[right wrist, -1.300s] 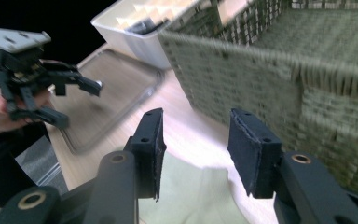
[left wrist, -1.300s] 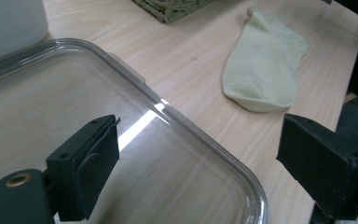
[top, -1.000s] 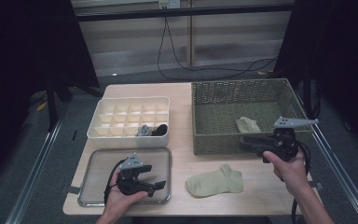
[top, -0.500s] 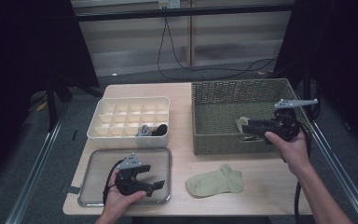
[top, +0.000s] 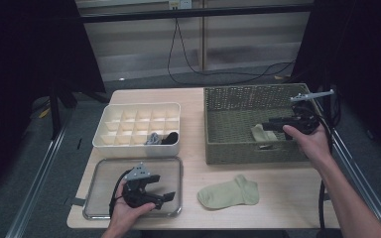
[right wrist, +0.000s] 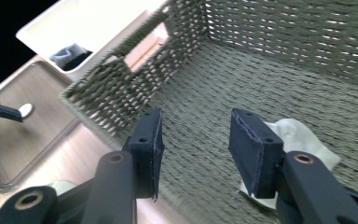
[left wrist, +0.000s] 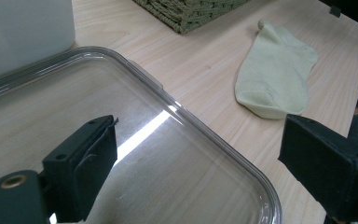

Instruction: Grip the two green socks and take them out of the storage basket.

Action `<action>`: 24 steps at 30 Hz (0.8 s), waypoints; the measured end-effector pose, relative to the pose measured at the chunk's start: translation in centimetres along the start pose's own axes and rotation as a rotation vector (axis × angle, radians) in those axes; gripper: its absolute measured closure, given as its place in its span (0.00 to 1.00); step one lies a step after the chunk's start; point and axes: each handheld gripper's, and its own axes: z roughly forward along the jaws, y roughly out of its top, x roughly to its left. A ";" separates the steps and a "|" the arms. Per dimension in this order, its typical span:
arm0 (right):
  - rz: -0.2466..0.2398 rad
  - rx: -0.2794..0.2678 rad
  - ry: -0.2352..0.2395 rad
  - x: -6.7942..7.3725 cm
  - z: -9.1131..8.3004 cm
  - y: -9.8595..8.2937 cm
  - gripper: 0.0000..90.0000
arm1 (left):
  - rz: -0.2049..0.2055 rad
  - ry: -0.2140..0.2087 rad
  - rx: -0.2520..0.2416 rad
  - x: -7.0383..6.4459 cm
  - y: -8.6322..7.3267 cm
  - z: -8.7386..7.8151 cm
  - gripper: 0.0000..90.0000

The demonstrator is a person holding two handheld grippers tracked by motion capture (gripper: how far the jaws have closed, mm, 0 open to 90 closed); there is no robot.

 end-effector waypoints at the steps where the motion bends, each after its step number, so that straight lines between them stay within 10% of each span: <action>1: -0.002 0.011 0.005 -0.2 0.1 0.1 0.61 | -0.008 0.001 -0.003 0.0 0.0 0.0 0.11; 24: 0.024 0.161 -0.074 -3.3 3.2 2.5 0.63 | -0.002 0.018 0.008 0.0 0.0 0.1 0.10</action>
